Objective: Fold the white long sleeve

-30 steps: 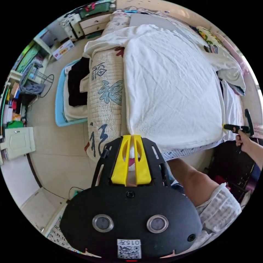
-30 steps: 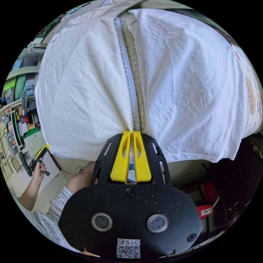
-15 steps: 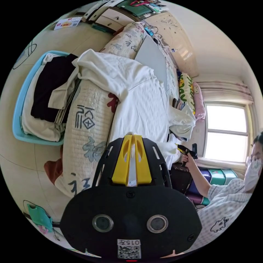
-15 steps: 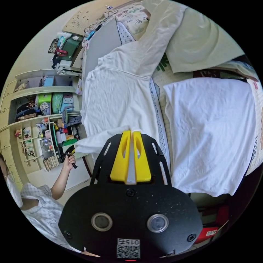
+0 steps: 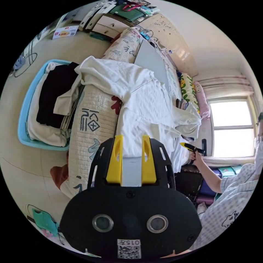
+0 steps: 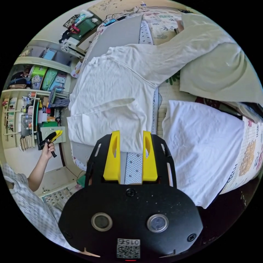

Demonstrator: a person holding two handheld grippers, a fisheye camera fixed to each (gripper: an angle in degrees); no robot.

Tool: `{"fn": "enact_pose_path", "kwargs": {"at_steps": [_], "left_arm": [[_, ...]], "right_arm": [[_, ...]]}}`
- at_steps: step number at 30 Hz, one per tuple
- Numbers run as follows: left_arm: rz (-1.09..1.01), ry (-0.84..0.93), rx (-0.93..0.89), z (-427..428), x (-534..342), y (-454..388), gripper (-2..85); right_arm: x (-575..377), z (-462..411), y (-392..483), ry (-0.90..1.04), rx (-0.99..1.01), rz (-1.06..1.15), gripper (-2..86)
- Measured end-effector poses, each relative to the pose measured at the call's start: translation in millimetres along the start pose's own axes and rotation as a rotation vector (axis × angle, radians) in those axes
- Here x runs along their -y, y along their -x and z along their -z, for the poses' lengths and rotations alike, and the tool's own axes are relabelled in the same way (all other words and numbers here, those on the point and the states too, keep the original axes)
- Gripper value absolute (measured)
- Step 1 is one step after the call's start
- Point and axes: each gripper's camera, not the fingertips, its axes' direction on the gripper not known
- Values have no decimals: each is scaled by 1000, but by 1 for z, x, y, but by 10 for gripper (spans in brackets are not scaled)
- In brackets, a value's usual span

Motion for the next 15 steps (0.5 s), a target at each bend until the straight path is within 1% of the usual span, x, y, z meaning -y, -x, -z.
{"fn": "enact_pose_path", "kwargs": {"at_steps": [3,6,9,10,11,12,13,14,15], "left_arm": [[-12,8,60,-17,20,-6,104],[-24,25,96,-30,38,-12,100],[-102,66,175,-43,50,-26,81],[-177,74,218,-45,52,-38,80],[-320,48,238,-42,51,-56,78],[-406,37,237,-40,50,-66,77],[-579,57,224,-39,48,-84,68],[-714,127,230,-45,49,-97,65],[-760,173,237,-49,52,-101,66]], "right_arm": [[54,26,17,-13,-48,33,117],[114,40,29,5,-149,71,116],[169,45,54,41,-205,192,114],[186,54,73,20,-245,283,112],[200,65,94,-4,-249,386,110],[208,70,104,-3,-237,439,110],[224,75,121,38,-213,551,109],[242,76,134,97,-222,638,108],[251,76,139,123,-233,675,108]]}}
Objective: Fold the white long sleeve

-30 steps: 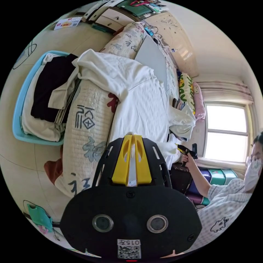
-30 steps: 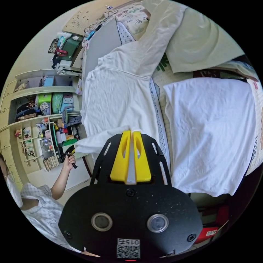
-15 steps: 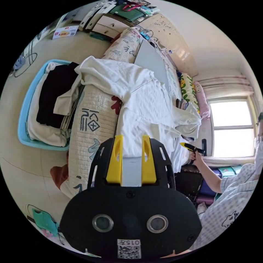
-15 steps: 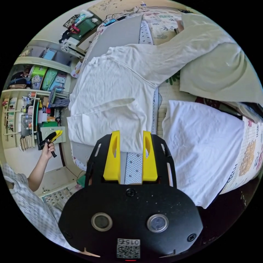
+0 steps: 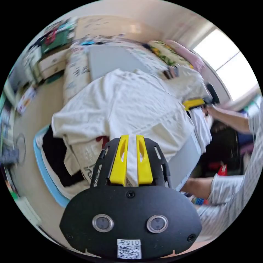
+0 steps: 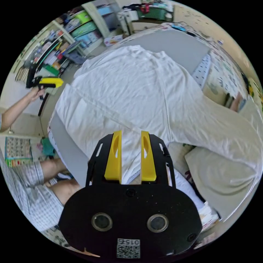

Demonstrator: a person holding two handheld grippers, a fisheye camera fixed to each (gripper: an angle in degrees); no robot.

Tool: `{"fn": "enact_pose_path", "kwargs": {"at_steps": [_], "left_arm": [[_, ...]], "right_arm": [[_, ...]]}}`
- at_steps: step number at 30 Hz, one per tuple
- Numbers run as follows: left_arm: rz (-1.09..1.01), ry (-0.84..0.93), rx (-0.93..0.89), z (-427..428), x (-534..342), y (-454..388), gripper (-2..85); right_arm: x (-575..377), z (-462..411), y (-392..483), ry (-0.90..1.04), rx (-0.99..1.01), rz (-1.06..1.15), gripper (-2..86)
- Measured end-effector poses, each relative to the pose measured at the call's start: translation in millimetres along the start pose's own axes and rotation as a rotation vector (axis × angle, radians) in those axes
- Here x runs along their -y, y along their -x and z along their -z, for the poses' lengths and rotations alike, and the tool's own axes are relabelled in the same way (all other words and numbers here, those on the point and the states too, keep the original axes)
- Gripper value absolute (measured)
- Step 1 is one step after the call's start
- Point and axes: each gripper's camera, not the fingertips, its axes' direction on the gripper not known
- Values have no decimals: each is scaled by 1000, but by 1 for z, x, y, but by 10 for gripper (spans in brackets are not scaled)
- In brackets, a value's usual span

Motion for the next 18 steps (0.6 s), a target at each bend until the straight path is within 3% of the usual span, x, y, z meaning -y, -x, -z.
{"fn": "enact_pose_path", "kwargs": {"at_steps": [2,7,15,18], "left_arm": [[-123,181,-60,-20,21,3,90],[-276,406,-21,-56,43,7,87],[-304,347,-27,-46,48,8,80],[-335,432,-41,-58,49,11,80]], "right_arm": [[38,6,-17,81,-25,99,108],[107,21,-57,205,5,180,99],[183,71,-107,259,8,262,82],[209,79,-121,296,12,304,77]]}}
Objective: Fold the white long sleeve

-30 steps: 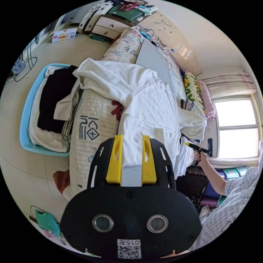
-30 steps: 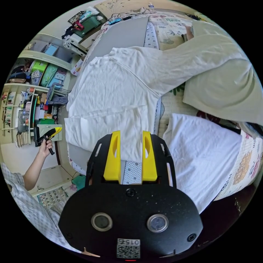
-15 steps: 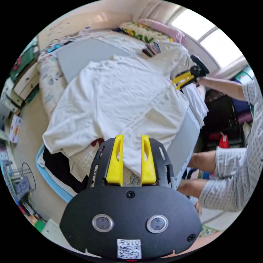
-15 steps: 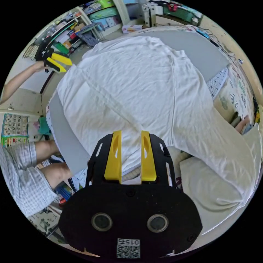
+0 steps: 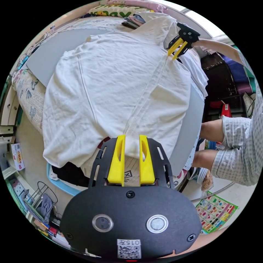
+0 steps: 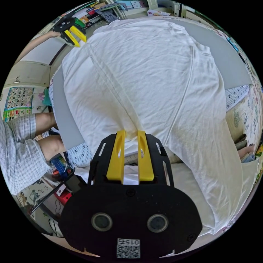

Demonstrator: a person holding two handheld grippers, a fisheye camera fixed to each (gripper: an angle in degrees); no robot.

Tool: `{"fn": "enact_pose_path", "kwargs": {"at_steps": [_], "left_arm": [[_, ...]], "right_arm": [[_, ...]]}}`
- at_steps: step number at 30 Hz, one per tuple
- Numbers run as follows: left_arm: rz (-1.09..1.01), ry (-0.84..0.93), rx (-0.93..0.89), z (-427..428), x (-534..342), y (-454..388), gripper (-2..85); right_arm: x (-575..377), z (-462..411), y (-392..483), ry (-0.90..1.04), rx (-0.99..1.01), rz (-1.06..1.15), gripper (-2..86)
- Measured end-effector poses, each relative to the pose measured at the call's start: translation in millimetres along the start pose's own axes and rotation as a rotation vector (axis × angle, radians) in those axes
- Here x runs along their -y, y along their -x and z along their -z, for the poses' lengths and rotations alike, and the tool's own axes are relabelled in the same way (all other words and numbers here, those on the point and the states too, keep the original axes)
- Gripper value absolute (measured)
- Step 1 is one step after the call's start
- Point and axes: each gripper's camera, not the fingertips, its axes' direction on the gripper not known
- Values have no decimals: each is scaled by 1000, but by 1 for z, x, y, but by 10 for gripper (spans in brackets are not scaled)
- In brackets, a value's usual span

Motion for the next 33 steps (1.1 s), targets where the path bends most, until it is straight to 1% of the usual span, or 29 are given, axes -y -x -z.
{"fn": "enact_pose_path", "kwargs": {"at_steps": [3,5,10,12,15,18,20,21,22,24,26,27,29,33], "left_arm": [[-34,23,25,-1,5,5,64],[-52,39,6,-1,8,9,42],[-34,51,-7,4,9,15,12],[-3,38,-21,10,4,18,4],[53,-1,-15,27,-14,16,-2],[88,-45,-36,47,-34,1,-3],[110,-55,-46,61,-51,-26,-4],[111,-48,-34,63,-57,-36,-4],[114,-34,-27,67,-69,-57,-3],[150,-15,-53,65,-91,-89,-3],[279,-44,-53,64,-114,-118,1],[321,-70,-48,66,-117,-120,3],[428,-193,-74,75,-112,-109,14],[519,-320,-115,74,-68,-55,88]], "right_arm": [[21,15,-20,41,-2,35,75],[36,25,-36,74,-7,51,80],[50,41,-60,115,-3,81,59],[44,55,-67,115,27,67,43],[12,95,-66,68,63,30,28],[-37,141,-43,12,95,-5,18],[-77,168,-3,-3,102,-23,14],[-87,171,11,7,94,-21,13],[-106,173,42,31,65,-7,12],[-131,170,93,57,0,5,12],[-147,155,145,57,-19,13,12],[-147,150,154,60,-24,12,13],[-142,123,170,72,-40,-5,13],[-136,89,158,52,-12,-87,13]]}}
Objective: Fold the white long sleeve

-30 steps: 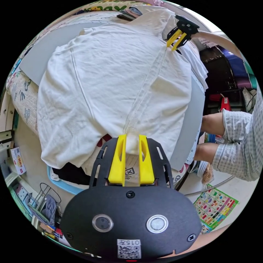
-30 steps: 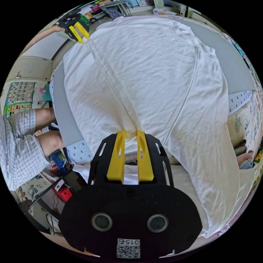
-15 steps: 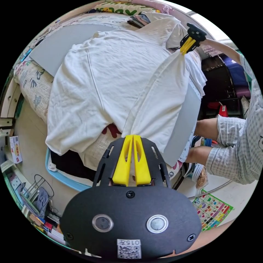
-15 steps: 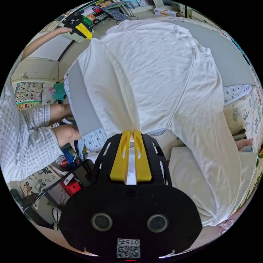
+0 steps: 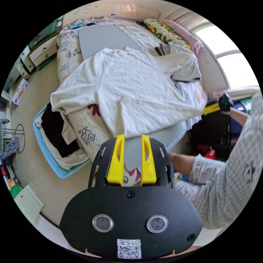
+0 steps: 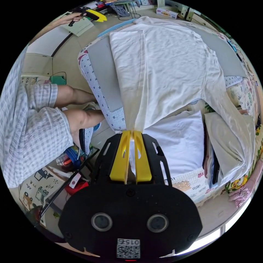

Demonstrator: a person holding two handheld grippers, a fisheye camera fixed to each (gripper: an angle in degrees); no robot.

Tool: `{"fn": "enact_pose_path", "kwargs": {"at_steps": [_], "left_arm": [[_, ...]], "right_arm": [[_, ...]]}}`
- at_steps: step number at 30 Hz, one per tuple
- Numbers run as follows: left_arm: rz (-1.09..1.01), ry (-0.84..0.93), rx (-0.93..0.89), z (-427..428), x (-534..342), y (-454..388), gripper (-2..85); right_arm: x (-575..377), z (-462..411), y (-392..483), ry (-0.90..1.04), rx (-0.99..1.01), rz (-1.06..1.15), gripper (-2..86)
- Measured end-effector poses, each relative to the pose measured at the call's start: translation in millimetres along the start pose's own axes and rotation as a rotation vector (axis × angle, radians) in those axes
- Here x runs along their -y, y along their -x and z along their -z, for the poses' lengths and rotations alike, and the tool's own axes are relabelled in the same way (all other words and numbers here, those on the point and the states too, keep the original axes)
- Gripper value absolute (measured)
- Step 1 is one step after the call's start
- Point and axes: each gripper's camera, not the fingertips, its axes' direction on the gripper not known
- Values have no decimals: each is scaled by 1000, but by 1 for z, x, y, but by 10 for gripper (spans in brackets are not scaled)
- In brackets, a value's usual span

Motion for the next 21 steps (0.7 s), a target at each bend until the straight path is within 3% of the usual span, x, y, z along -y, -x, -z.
{"fn": "enact_pose_path", "kwargs": {"at_steps": [6,10,13,16,21], "left_arm": [[50,-17,-22,-65,75,33,105],[4,30,-23,-83,82,31,38],[-32,-13,-115,-57,55,24,9],[-91,-21,-84,-13,-6,0,2],[36,62,-89,14,-115,-14,-1]], "right_arm": [[0,-42,-1,-7,-17,-32,14],[-2,-70,-2,-21,-21,-46,17],[-13,-87,3,-48,-16,-53,18],[-26,-106,11,-84,0,-65,20],[-18,-172,27,-91,8,-61,21]]}}
